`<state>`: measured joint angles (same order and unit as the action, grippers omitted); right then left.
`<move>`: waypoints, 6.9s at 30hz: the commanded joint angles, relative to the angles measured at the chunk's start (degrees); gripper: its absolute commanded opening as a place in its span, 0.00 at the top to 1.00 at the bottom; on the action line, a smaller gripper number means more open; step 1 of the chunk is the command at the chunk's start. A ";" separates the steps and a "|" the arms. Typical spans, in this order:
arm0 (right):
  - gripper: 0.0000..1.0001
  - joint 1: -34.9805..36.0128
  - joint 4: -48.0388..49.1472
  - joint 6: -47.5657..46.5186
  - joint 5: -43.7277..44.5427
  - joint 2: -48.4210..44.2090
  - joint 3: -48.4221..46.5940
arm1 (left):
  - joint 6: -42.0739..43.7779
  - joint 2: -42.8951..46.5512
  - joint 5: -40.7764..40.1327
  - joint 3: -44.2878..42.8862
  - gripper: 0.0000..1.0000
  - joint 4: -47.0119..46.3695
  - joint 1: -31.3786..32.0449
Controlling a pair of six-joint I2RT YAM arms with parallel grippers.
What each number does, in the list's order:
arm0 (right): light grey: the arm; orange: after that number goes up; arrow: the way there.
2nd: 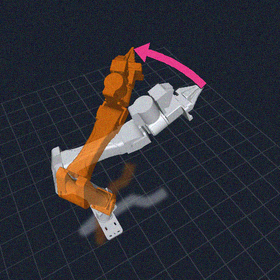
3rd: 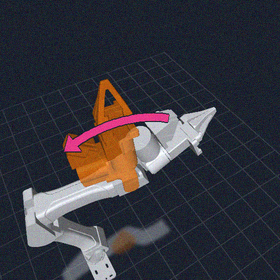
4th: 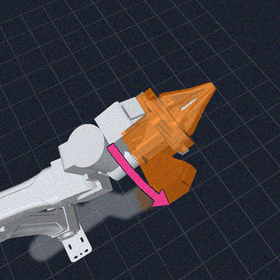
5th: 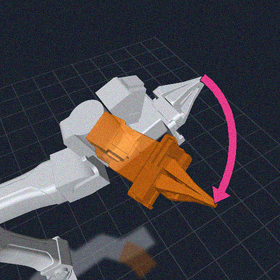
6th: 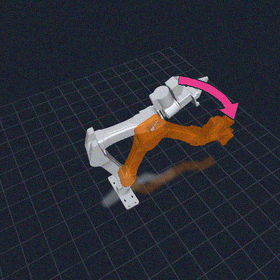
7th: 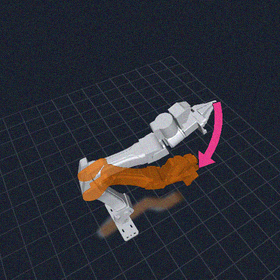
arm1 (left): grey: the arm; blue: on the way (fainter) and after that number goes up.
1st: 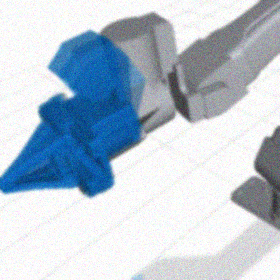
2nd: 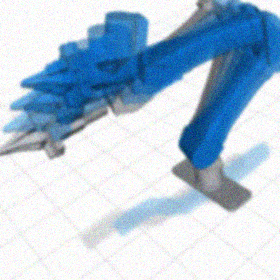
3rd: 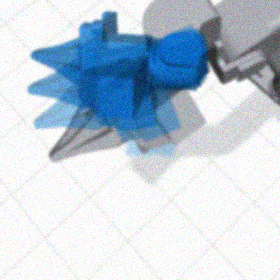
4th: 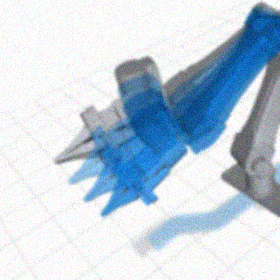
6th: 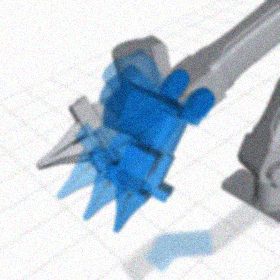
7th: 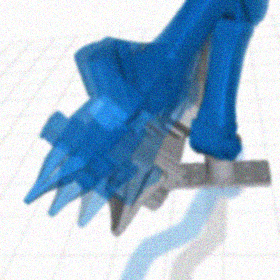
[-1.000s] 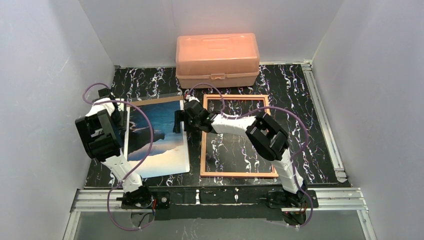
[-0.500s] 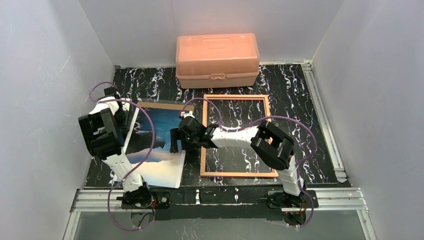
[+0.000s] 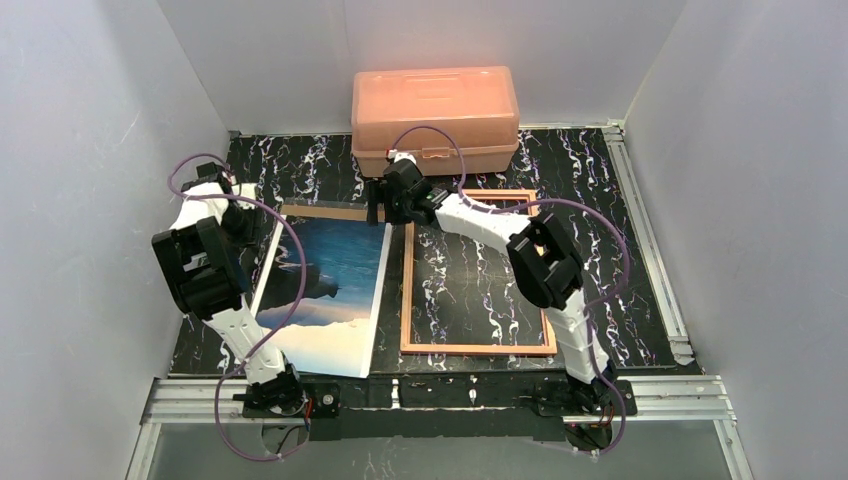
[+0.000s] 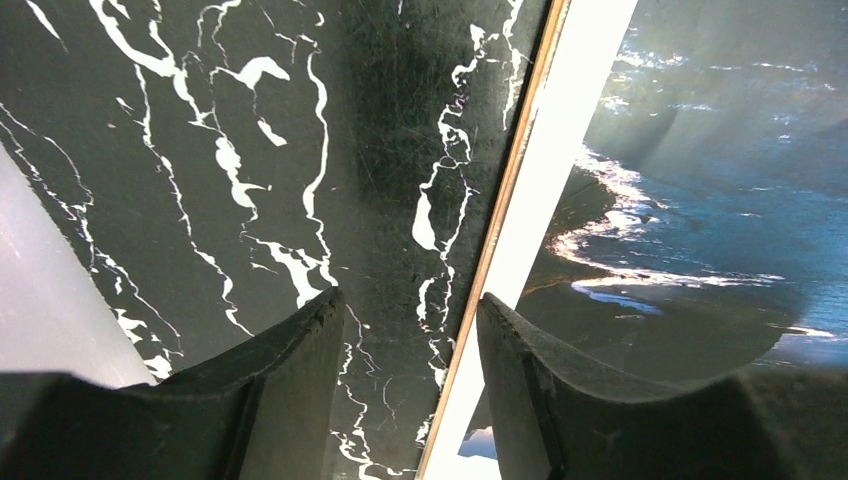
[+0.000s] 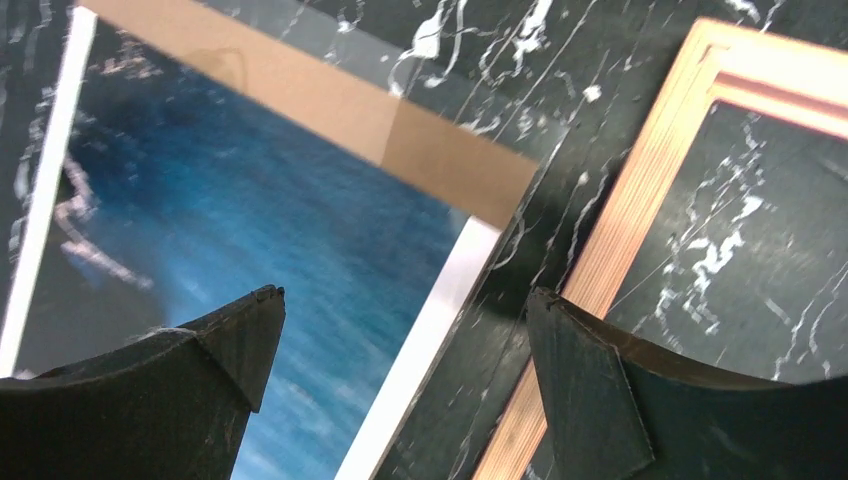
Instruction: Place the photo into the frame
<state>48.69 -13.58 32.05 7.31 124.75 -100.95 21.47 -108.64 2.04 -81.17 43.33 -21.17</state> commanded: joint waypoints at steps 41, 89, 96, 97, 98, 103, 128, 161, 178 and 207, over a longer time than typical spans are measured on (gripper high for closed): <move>0.06 -2.57 19.84 0.53 -6.87 5.96 0.56 | -0.35 -4.89 -3.60 6.64 0.70 -6.14 5.86; 0.16 -7.01 60.25 28.68 -36.00 2.62 9.41 | 2.32 -2.91 -4.38 8.19 0.77 -6.53 6.40; 0.23 -7.46 54.11 29.41 -36.32 9.03 -1.15 | 3.13 -2.51 -4.59 8.73 0.78 -6.86 6.40; 0.25 -7.46 54.17 29.95 -36.36 9.44 -1.90 | 3.20 -2.49 -4.60 8.74 0.78 -6.86 6.36; 0.27 -7.47 54.22 30.40 -36.46 10.10 -2.67 | 3.22 -2.48 -4.51 8.74 0.78 -6.86 6.38; 0.41 -7.30 53.48 31.13 -36.57 11.71 -4.82 | 3.34 -2.32 -4.28 8.98 0.79 -7.11 6.41; 0.62 -5.00 40.68 28.08 -29.40 19.48 -23.59 | 5.58 -0.31 -3.89 10.63 0.83 -7.38 6.31; 0.89 -4.83 41.80 15.67 -20.57 -9.12 8.01 | 10.21 6.67 11.70 12.67 0.56 4.99 1.62; 0.54 -4.80 42.38 16.87 -21.60 -9.10 13.17 | 11.79 6.08 2.23 19.82 0.73 -7.35 5.24; 0.89 -6.78 28.92 4.68 -13.57 -16.58 7.88 | 9.88 7.66 5.06 15.22 0.73 -3.10 5.65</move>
<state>42.74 17.91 43.97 -10.50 116.16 -88.12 32.01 -100.79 4.32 -64.14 40.77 -15.27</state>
